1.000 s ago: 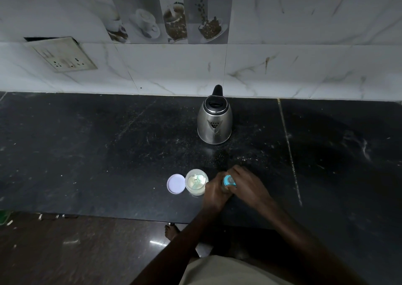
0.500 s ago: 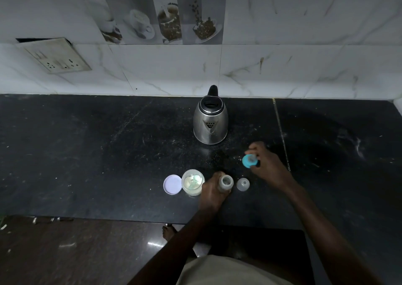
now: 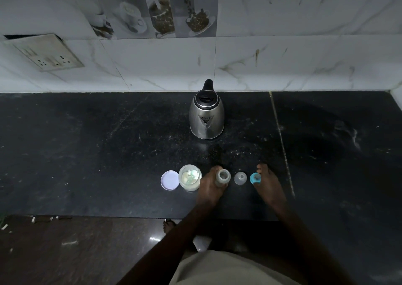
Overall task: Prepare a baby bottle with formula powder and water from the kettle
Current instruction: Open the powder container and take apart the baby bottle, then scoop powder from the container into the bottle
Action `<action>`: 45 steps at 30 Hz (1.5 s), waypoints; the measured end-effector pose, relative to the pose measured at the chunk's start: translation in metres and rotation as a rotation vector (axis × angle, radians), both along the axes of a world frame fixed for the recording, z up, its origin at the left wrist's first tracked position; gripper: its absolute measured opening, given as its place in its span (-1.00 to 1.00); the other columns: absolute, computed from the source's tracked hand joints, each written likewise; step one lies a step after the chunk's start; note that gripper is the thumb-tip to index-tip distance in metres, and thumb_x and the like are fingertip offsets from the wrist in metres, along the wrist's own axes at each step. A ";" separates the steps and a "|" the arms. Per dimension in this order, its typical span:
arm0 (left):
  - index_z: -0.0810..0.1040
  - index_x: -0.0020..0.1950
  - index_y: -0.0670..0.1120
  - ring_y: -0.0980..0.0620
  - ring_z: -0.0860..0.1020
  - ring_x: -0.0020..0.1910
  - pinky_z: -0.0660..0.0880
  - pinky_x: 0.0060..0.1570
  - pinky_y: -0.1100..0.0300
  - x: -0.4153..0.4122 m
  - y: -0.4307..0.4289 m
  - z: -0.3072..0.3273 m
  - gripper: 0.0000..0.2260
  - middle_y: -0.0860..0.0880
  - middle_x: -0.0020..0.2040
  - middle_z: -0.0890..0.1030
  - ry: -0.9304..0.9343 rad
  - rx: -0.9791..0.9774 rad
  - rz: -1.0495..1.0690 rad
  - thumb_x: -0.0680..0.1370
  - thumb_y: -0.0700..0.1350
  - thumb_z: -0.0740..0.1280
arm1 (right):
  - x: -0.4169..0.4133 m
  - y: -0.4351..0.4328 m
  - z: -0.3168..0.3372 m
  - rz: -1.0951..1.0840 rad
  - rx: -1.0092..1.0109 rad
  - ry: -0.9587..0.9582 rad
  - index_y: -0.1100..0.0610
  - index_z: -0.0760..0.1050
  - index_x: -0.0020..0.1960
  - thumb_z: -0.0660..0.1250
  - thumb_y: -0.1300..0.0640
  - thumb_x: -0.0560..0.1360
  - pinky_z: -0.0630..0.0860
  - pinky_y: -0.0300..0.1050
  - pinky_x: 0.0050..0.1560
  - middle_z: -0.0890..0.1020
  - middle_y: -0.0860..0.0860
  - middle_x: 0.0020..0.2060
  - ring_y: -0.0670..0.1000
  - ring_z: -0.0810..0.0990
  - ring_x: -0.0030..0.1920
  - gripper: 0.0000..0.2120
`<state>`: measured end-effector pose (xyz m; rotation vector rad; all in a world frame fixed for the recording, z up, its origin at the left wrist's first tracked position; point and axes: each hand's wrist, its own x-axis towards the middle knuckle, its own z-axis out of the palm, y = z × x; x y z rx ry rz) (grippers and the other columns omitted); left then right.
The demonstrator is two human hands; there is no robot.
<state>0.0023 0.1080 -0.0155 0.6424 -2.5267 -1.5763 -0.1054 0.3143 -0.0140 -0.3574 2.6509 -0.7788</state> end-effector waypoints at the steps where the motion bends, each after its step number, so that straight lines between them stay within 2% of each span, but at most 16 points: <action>1: 0.56 0.17 0.09 0.27 0.62 0.01 0.50 0.02 0.37 0.000 0.000 0.001 -0.75 0.13 0.02 0.67 0.001 -0.001 -0.008 0.55 -0.08 0.53 | 0.000 -0.001 -0.002 0.001 0.011 0.005 0.15 0.36 0.48 0.52 0.35 0.46 0.57 0.16 0.33 0.55 0.16 0.37 0.17 0.54 0.38 -0.34; 8: 0.56 0.20 -0.02 0.39 0.58 -0.01 0.40 -0.01 0.52 -0.001 0.001 0.004 -0.74 0.10 0.02 0.66 -0.002 -0.037 -0.035 0.56 -0.18 0.50 | 0.003 0.004 -0.010 0.003 0.053 0.035 0.16 0.35 0.46 0.49 0.34 0.48 0.58 0.18 0.31 0.53 0.17 0.39 0.19 0.53 0.38 -0.39; 11: 0.54 0.22 -0.02 0.24 0.60 0.02 0.53 0.08 0.26 -0.002 0.004 0.001 -0.70 0.02 0.08 0.67 0.010 -0.067 -0.015 0.54 -0.22 0.48 | 0.005 0.003 -0.011 0.017 0.073 0.031 0.16 0.34 0.51 0.50 0.36 0.47 0.54 0.14 0.36 0.49 0.17 0.41 0.18 0.49 0.41 -0.33; 13: 0.52 0.42 -0.07 0.07 0.61 0.25 0.53 0.30 0.07 -0.002 0.006 -0.003 -0.54 -0.06 0.30 0.66 -0.012 -0.093 -0.024 0.54 -0.24 0.47 | 0.007 0.005 -0.011 0.019 0.069 0.032 0.16 0.32 0.53 0.49 0.41 0.43 0.49 0.13 0.42 0.45 0.17 0.43 0.18 0.45 0.43 -0.27; 15: 0.29 0.66 -0.13 0.00 0.43 0.56 0.32 0.58 0.16 -0.001 0.007 -0.007 -0.27 -0.09 0.61 0.44 -0.059 -0.081 -0.053 0.52 -0.30 0.45 | 0.007 0.007 -0.011 0.006 0.060 0.051 0.18 0.33 0.54 0.45 0.47 0.41 0.46 0.14 0.43 0.42 0.18 0.44 0.21 0.42 0.43 -0.25; 17: 0.08 0.74 -0.11 0.03 0.18 0.70 0.06 0.63 0.35 0.004 0.009 -0.007 -0.09 -0.06 0.73 0.21 -0.058 -0.053 -0.077 0.45 -0.40 0.38 | 0.007 0.010 -0.010 -0.020 0.048 0.071 0.21 0.35 0.53 0.39 0.50 0.40 0.45 0.17 0.43 0.43 0.21 0.44 0.25 0.43 0.42 -0.27; 19: 0.00 0.75 -0.09 0.06 0.03 0.74 -0.06 0.62 0.41 0.008 0.012 0.002 0.01 -0.02 0.76 0.09 -0.016 -0.046 -0.090 0.36 -0.45 0.32 | 0.006 0.012 -0.006 -0.040 0.054 0.086 0.21 0.35 0.53 0.37 0.50 0.40 0.45 0.19 0.43 0.43 0.22 0.44 0.25 0.43 0.41 -0.28; 23: 0.08 0.74 -0.16 0.05 0.02 0.75 -0.01 0.70 0.21 0.014 0.012 0.022 -0.01 0.00 0.75 0.09 0.113 -0.144 -0.092 0.32 -0.53 0.24 | 0.002 0.009 0.007 -0.095 0.029 0.135 0.22 0.34 0.54 0.37 0.48 0.41 0.44 0.19 0.44 0.41 0.21 0.45 0.24 0.40 0.43 -0.29; 25: 0.12 0.74 -0.15 0.10 0.04 0.74 0.04 0.70 0.15 0.017 0.007 0.036 -0.08 0.00 0.74 0.12 0.152 -0.157 -0.077 0.36 -0.47 0.21 | -0.003 0.002 0.018 -0.140 -0.037 0.122 0.23 0.33 0.54 0.44 0.43 0.41 0.42 0.18 0.46 0.39 0.21 0.47 0.23 0.38 0.46 -0.27; 28: 0.20 0.71 -0.16 0.13 0.11 0.71 0.06 0.68 0.22 0.024 -0.011 0.054 -0.22 -0.04 0.71 0.20 0.195 -0.198 -0.037 0.43 -0.22 0.15 | -0.006 -0.016 0.035 -0.132 -0.116 0.166 0.24 0.36 0.51 0.41 0.46 0.40 0.44 0.16 0.44 0.41 0.21 0.45 0.22 0.39 0.46 -0.30; 31: 0.26 0.69 -0.17 0.06 0.23 0.69 0.17 0.65 0.21 0.033 -0.037 0.056 -0.16 -0.01 0.69 0.29 0.164 -0.225 0.066 0.37 -0.42 0.24 | -0.005 -0.038 0.047 -0.072 -0.164 0.248 0.25 0.41 0.46 0.39 0.49 0.38 0.47 0.14 0.39 0.46 0.21 0.40 0.23 0.43 0.41 -0.34; 35: 0.36 0.63 -0.16 0.11 0.37 0.56 0.27 0.51 0.41 0.043 -0.065 0.060 -0.21 -0.02 0.60 0.43 0.069 -0.178 0.201 0.37 -0.43 0.24 | 0.003 -0.067 0.057 -0.016 -0.232 0.309 0.24 0.49 0.39 0.39 0.49 0.36 0.43 0.02 0.42 0.53 0.17 0.34 0.18 0.49 0.37 -0.40; 37: 0.39 0.62 -0.11 0.04 0.44 0.53 0.36 0.50 0.29 0.047 -0.075 0.059 -0.23 -0.01 0.57 0.49 0.008 -0.187 0.229 0.40 -0.45 0.32 | 0.011 -0.080 0.058 0.003 -0.269 0.342 0.27 0.54 0.33 0.37 0.50 0.35 0.36 -0.16 0.41 0.57 0.17 0.29 0.18 0.53 0.34 -0.45; 39: 0.39 0.63 -0.07 0.02 0.47 0.52 0.44 0.48 0.10 0.051 -0.085 0.054 -0.22 0.03 0.57 0.49 -0.056 -0.199 0.205 0.40 -0.37 0.42 | 0.019 -0.092 0.061 0.038 -0.301 0.343 0.25 0.59 0.27 0.37 0.49 0.37 0.39 -0.20 0.37 0.59 0.12 0.26 0.14 0.57 0.29 -0.51; 42: 0.30 0.67 -0.10 -0.01 0.38 0.59 0.27 0.51 0.24 0.055 -0.094 0.045 -0.18 -0.02 0.63 0.39 -0.143 -0.200 0.072 0.42 -0.26 0.46 | 0.034 -0.117 0.064 0.203 -0.331 0.342 0.17 0.64 0.17 0.40 0.44 0.41 0.58 -0.08 0.19 0.63 0.05 0.15 0.04 0.62 0.14 -0.63; 45: 0.17 0.70 -0.18 -0.09 0.28 0.66 0.05 0.50 0.43 0.056 -0.103 0.031 -0.11 -0.11 0.67 0.28 -0.218 -0.160 -0.045 0.39 -0.21 0.42 | 0.044 -0.147 0.066 0.408 -0.256 0.370 0.13 0.67 0.02 0.42 0.41 0.36 0.60 -0.10 -0.04 0.65 0.01 -0.02 0.03 0.65 -0.04 -0.69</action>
